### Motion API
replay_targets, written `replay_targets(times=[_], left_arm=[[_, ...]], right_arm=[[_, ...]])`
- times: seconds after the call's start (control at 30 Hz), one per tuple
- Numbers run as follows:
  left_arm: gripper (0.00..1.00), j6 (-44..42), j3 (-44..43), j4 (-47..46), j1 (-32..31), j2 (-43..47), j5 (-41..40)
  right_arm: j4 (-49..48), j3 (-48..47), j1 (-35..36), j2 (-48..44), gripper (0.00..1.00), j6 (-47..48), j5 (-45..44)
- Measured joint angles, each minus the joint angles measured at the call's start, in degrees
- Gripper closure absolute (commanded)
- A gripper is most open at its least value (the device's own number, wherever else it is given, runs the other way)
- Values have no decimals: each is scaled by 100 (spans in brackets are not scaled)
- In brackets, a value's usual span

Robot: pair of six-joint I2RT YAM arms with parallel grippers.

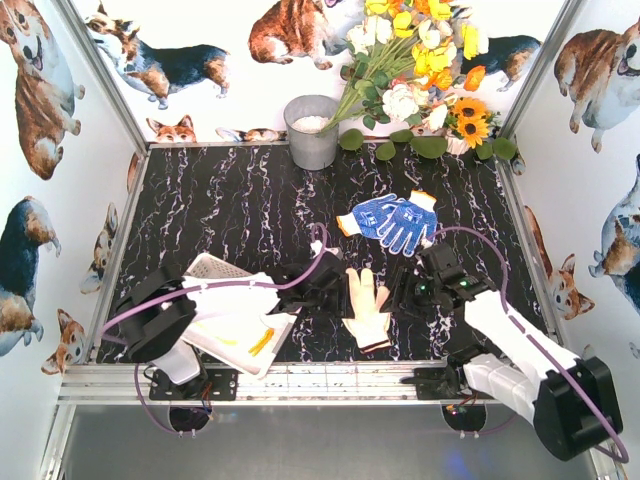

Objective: Put the gloves into the storage basket
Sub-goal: Pair the glove with the glove.

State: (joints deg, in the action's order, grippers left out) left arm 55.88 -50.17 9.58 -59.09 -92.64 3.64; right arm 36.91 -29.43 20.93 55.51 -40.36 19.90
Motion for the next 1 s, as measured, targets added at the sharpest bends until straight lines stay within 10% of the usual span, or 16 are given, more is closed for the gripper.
replay_targets(times=[1.0], left_arm=[[54,-85,72,-271,-15,280,151]], right_arm=[[-94,866,595,-337,70,-820,514]])
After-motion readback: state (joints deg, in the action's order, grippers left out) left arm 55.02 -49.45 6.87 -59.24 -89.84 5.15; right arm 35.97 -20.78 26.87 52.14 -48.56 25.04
